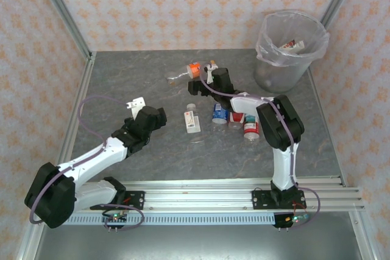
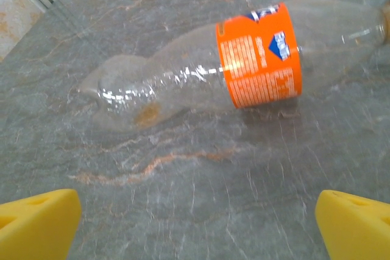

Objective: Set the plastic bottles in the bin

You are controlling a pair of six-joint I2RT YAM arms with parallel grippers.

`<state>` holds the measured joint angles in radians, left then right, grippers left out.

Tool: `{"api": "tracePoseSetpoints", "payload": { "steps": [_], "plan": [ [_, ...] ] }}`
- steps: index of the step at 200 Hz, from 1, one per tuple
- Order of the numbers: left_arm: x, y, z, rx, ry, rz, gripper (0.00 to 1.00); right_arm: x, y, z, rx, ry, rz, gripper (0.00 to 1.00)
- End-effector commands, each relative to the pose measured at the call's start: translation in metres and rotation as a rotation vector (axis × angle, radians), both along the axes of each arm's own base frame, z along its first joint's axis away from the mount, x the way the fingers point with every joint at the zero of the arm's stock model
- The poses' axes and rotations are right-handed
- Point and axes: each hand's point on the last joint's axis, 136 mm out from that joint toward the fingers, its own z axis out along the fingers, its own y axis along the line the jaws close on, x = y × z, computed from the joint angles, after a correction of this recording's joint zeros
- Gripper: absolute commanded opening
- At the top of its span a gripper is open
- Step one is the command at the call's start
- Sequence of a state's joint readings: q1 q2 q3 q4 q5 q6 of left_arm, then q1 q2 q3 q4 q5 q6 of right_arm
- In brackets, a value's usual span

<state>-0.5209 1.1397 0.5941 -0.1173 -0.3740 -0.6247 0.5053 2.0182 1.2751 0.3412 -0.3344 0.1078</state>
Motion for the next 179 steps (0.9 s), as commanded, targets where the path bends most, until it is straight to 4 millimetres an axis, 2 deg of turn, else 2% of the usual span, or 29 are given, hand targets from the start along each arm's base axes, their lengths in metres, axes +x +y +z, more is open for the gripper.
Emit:
{"api": "tracePoseSetpoints", "payload": {
  "steps": [1, 28, 41, 72, 115, 150, 179],
  "plan": [
    [0.005, 0.002, 0.008, -0.004, -0.013, 0.021, 1.00, 0.020, 0.010, 0.018, -0.020, -0.070, 0.012, 0.99],
    [0.005, 0.002, 0.007, -0.003, -0.010, 0.017, 1.00, 0.031, 0.021, 0.048, -0.002, -0.090, 0.041, 0.99],
    [0.006, 0.002, 0.005, -0.004, -0.009, 0.020, 1.00, 0.036, 0.022, 0.053, -0.008, -0.098, 0.037, 0.99],
    [0.007, -0.001, 0.002, -0.009, 0.000, 0.009, 1.00, 0.051, 0.011, 0.045, -0.084, -0.053, -0.052, 0.99],
    [0.007, -0.001, 0.001, -0.003, 0.003, 0.009, 1.00, 0.074, -0.025, 0.023, -0.196, 0.149, -0.327, 0.99],
    [0.008, -0.001, -0.002, 0.000, 0.009, 0.011, 1.00, 0.086, -0.023, 0.026, -0.107, 0.265, -0.418, 0.99],
    [0.008, 0.001, -0.005, 0.008, 0.018, 0.015, 1.00, 0.096, -0.034, 0.021, -0.071, 0.368, -0.563, 1.00]
  ]
}}
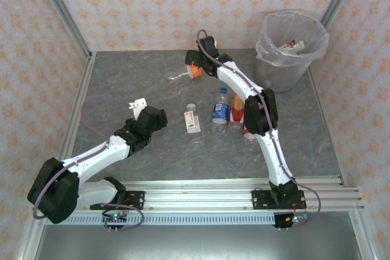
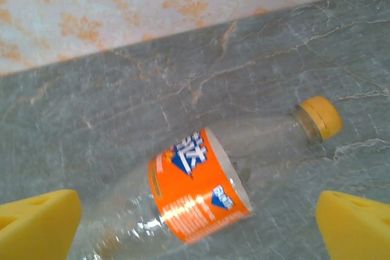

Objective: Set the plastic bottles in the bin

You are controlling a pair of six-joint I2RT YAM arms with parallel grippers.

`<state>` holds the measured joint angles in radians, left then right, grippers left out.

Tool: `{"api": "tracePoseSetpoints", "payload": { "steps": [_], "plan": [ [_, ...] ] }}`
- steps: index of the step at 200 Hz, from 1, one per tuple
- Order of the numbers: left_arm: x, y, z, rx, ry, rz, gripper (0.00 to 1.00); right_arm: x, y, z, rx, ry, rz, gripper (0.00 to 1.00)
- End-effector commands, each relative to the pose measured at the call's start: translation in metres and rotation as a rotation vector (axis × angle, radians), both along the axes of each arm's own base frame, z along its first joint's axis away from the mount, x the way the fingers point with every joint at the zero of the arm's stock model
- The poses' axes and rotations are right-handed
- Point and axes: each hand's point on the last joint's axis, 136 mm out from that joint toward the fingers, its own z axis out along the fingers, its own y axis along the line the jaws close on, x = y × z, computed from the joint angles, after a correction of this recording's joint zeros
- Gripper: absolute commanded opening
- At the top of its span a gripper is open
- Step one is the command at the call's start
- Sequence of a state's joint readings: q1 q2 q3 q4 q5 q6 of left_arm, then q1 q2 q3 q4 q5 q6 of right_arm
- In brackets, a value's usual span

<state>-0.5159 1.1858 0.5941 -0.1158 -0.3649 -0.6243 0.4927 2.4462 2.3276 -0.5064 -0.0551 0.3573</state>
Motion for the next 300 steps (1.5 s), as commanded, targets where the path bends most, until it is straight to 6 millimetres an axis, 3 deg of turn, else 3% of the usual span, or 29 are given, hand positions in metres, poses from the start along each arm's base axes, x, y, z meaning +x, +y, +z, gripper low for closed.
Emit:
{"api": "tracePoseSetpoints", "payload": {
  "steps": [1, 51, 67, 101, 135, 159, 218, 239, 258, 287, 300],
  "plan": [
    [0.007, 0.002, 0.008, -0.008, -0.024, 0.018, 1.00, -0.007, -0.027, -0.016, 0.001, 0.143, -0.187, 1.00],
    [0.007, 0.008, 0.004, -0.002, -0.019, 0.030, 1.00, 0.007, -0.037, -0.013, 0.108, 0.130, -0.344, 0.99],
    [0.007, 0.008, 0.001, -0.005, -0.013, 0.032, 1.00, 0.011, -0.038, -0.026, 0.180, 0.173, -0.387, 0.99],
    [0.008, 0.010, -0.001, -0.010, -0.006, 0.033, 1.00, 0.021, -0.038, -0.033, 0.256, 0.167, -0.433, 0.99],
    [0.011, 0.010, -0.003, -0.009, 0.004, 0.030, 1.00, 0.023, -0.038, -0.063, 0.343, 0.247, -0.486, 1.00],
    [0.012, 0.009, -0.005, -0.008, 0.012, 0.027, 1.00, 0.029, -0.037, -0.072, 0.377, 0.243, -0.508, 0.99],
    [0.018, 0.005, -0.003, -0.011, 0.022, 0.005, 1.00, 0.039, -0.033, -0.101, 0.444, 0.281, -0.532, 0.91],
    [0.039, -0.003, 0.007, -0.075, 0.037, -0.061, 1.00, 0.037, -0.031, -0.111, 0.442, 0.303, -0.522, 0.90],
    [0.068, -0.020, 0.021, -0.002, 0.074, -0.201, 1.00, 0.036, -0.032, -0.115, 0.431, 0.308, -0.519, 0.89],
    [0.134, -0.034, 0.050, 0.085, 0.063, -0.276, 1.00, 0.035, -0.031, -0.122, 0.425, 0.318, -0.516, 0.88],
    [0.164, -0.041, 0.049, 0.063, 0.081, -0.311, 1.00, 0.035, -0.030, -0.123, 0.430, 0.322, -0.516, 0.88]
  ]
}}
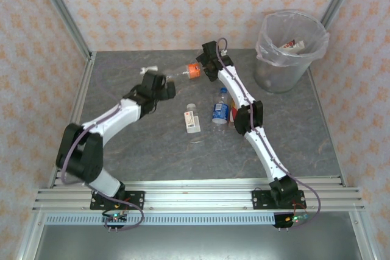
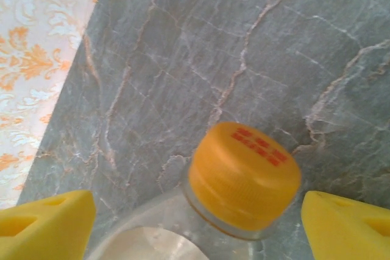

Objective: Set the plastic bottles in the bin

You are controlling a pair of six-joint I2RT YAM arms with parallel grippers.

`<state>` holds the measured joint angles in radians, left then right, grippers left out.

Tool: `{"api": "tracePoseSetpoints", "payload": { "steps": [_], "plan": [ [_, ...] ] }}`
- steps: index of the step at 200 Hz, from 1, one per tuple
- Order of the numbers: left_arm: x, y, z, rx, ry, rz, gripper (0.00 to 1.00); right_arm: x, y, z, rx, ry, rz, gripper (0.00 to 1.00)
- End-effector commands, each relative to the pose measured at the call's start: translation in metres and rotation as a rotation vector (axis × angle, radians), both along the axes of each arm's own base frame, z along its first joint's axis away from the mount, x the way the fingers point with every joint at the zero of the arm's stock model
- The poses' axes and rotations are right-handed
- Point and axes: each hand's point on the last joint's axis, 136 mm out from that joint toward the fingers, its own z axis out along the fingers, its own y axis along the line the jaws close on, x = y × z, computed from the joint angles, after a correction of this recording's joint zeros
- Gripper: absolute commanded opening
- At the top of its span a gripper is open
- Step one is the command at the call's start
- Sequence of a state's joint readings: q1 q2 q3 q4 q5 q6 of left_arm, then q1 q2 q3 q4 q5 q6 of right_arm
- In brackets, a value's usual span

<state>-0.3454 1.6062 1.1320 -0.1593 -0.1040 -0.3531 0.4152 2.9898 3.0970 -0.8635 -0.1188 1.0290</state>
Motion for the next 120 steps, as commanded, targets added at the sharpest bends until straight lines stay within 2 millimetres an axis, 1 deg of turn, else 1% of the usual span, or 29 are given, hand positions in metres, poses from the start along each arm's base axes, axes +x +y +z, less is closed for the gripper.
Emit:
{"api": "tracePoseSetpoints", "payload": {
  "steps": [1, 7, 17, 18, 22, 32, 44, 64, 74, 85, 94, 120],
  "plan": [
    [0.038, -0.009, 0.001, 0.047, 0.048, -0.124, 1.00, -0.003, -0.003, -0.026, -0.003, 0.046, -0.006, 0.88],
    [0.051, -0.013, -0.002, 0.040, 0.059, -0.138, 1.00, -0.004, -0.002, -0.028, 0.000, 0.051, -0.005, 0.88],
    [0.073, -0.021, -0.001, 0.035, 0.063, -0.166, 1.00, -0.004, 0.000, -0.029, 0.010, 0.055, -0.005, 0.87],
    [0.075, -0.021, -0.007, 0.037, 0.074, -0.168, 1.00, -0.004, 0.000, -0.029, 0.012, 0.055, -0.005, 0.87],
    [0.082, -0.023, -0.013, 0.043, 0.084, -0.174, 1.00, -0.004, 0.000, -0.030, 0.017, 0.057, -0.006, 0.87],
    [0.100, -0.027, -0.017, 0.055, 0.093, -0.186, 1.00, -0.004, 0.002, -0.032, 0.027, 0.062, -0.008, 0.86],
    [0.118, -0.031, -0.026, 0.056, 0.110, -0.201, 1.00, -0.004, 0.003, -0.035, 0.040, 0.067, -0.011, 0.85],
    [0.141, -0.039, -0.047, 0.029, 0.158, -0.231, 1.00, -0.003, 0.005, -0.037, 0.058, 0.066, -0.016, 0.81],
    [0.146, -0.045, -0.058, 0.008, 0.188, -0.257, 1.00, -0.002, 0.006, -0.037, 0.069, 0.065, -0.020, 0.78],
    [0.148, -0.054, -0.063, -0.022, 0.206, -0.294, 1.00, 0.000, 0.008, -0.036, 0.081, 0.058, -0.018, 0.74],
    [0.145, -0.063, -0.065, -0.060, 0.213, -0.331, 1.00, 0.001, 0.010, -0.034, 0.091, 0.052, -0.015, 0.70],
    [0.132, -0.080, -0.067, -0.146, 0.217, -0.409, 1.00, 0.004, 0.014, -0.025, 0.115, 0.027, -0.006, 0.56]
  ]
}}
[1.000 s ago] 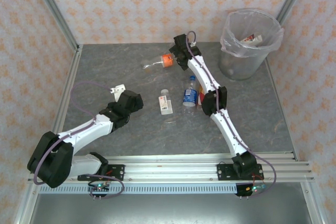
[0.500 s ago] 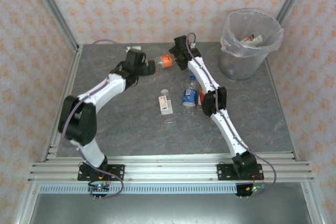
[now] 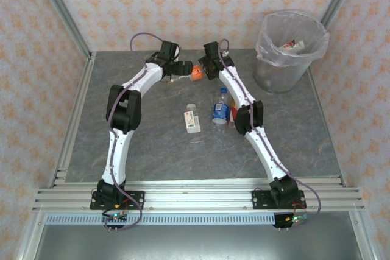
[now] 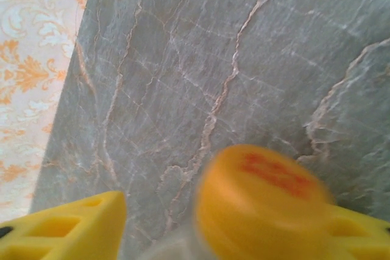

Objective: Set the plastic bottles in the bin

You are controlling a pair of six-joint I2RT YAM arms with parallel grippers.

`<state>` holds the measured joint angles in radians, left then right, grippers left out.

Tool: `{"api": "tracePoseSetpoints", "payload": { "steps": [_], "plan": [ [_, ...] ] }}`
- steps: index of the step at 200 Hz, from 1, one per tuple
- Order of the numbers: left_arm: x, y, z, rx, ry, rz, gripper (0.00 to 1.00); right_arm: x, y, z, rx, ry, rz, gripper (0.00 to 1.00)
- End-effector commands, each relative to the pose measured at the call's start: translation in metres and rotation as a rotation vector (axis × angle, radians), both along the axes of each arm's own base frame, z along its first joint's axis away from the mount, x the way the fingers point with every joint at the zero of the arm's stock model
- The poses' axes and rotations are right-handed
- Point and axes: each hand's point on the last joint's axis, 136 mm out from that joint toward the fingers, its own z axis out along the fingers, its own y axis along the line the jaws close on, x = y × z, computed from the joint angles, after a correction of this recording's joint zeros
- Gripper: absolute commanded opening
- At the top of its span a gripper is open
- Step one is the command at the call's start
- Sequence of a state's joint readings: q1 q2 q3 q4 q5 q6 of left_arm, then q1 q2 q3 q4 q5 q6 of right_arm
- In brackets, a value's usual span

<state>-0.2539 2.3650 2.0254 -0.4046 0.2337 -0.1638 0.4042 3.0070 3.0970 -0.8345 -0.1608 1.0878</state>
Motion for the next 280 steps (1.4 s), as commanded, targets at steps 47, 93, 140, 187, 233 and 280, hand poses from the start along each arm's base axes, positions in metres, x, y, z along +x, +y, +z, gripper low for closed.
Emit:
{"api": "tracePoseSetpoints", "payload": {
  "steps": [47, 93, 140, 187, 233, 280],
  "plan": [
    [-0.052, -0.025, 0.005, -0.131, 0.062, -0.163, 1.00, 0.001, 0.016, 0.018, 0.044, -0.048, 0.064, 0.29],
    [-0.069, -0.028, 0.034, -0.168, 0.015, -0.199, 1.00, -0.002, 0.016, 0.054, 0.014, -0.099, 0.108, 0.18],
    [-0.084, -0.026, 0.087, -0.201, -0.081, -0.209, 1.00, -0.008, 0.013, 0.089, -0.034, -0.146, 0.142, 0.00],
    [-0.108, -0.011, 0.142, -0.217, -0.213, -0.158, 1.00, -0.023, 0.005, 0.130, -0.142, -0.193, 0.222, 0.00],
    [-0.133, 0.013, 0.158, -0.232, -0.284, -0.029, 1.00, -0.044, -0.005, 0.180, -0.270, -0.253, 0.309, 0.00],
    [-0.160, 0.040, 0.168, -0.264, -0.355, 0.112, 1.00, -0.067, -0.016, 0.231, -0.384, -0.321, 0.388, 0.00]
  ]
}}
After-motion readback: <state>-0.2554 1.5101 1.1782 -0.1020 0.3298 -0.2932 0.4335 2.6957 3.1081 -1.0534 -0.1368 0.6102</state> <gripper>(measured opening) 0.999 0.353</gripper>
